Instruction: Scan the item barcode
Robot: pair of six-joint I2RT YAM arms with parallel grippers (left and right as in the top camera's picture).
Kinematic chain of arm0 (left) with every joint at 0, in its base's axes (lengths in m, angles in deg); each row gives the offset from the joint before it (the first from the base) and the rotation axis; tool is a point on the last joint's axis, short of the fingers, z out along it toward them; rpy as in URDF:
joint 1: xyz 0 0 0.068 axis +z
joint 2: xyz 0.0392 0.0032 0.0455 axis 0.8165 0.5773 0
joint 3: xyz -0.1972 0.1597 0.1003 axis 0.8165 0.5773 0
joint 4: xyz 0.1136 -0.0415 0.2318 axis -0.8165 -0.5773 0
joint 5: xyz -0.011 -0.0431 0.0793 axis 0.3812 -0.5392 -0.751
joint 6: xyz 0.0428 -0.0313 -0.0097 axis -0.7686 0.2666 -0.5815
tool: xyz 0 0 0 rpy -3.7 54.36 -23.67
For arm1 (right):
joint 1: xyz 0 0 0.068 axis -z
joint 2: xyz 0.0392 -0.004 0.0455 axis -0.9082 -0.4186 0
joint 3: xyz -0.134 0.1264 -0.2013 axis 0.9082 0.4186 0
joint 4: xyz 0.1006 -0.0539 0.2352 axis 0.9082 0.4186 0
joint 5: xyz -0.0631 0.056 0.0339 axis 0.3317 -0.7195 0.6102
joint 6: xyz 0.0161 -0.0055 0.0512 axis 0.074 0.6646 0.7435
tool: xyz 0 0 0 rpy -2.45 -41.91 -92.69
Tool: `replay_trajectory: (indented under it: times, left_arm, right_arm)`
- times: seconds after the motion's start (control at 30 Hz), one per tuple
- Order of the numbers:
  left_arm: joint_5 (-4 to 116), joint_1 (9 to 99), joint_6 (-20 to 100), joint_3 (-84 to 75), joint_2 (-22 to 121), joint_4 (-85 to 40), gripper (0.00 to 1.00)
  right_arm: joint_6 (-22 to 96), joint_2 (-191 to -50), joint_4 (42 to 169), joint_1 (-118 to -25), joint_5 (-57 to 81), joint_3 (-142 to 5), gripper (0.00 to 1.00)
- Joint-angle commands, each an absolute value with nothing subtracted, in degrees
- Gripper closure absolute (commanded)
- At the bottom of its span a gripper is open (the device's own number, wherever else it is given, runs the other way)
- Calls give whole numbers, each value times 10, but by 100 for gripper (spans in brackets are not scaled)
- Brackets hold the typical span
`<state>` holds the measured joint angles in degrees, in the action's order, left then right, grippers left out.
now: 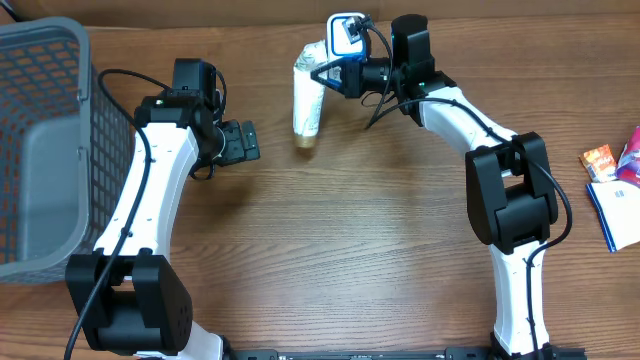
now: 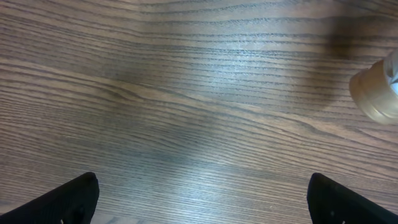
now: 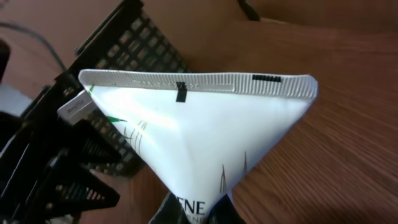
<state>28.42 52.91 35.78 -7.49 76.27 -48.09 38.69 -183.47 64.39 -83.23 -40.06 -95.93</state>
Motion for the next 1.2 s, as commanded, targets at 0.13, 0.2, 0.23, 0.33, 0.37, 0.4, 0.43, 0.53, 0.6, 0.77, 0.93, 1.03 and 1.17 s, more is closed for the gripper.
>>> replay_trajectory:
  times: [0.13, 0.2, 0.23, 0.33, 0.37, 0.4, 0.43, 0.53, 0.6, 0.77, 0.93, 1.03, 1.17]
  left_arm:
    - [278, 532, 352, -82, 762, -480, 0]
    - [278, 532, 352, -82, 762, -480, 0]
    - [278, 532, 352, -82, 762, -480, 0]
    - [278, 532, 352, -82, 762, -480, 0]
    - [278, 532, 352, -82, 762, -480, 0]
    - [278, 532, 352, -82, 762, -480, 0]
    - [278, 532, 352, -82, 762, -480, 0]
    - [278, 532, 352, -82, 762, -480, 0]
    - [278, 532, 352, -82, 762, -480, 0]
    - [278, 532, 352, -82, 762, -480, 0]
    - [278, 532, 352, -82, 762, -480, 0]
    - [278, 532, 352, -82, 762, -480, 0]
    - [278, 532, 352, -82, 762, -480, 0]
  right_arm:
    - [258, -1826, 503, -820, -486, -976, 96]
    - [259, -1826, 458, -810, -471, -976, 96]
    - [259, -1826, 450, -806, -457, -976, 96]
    - [259, -1831, 418, -793, -408, -976, 96]
    - [259, -1834, 397, -792, -407, -976, 96]
    - [259, -1840, 368, -790, -407, -976, 96]
    - [259, -1845, 339, -790, -406, -976, 96]
    - [261, -1865, 295, -790, -374, -981, 96]
    - [261, -1879, 284, -790, -355, -988, 96]
    - [276, -1931, 253, -790, -349, -1053, 96]
    - [301, -1996, 252, -790, -349, -1161, 96]
    - [302, -2018, 252, -788, -348, -1191, 96]
    - [320, -2022, 252, -776, -349, -1195, 96]
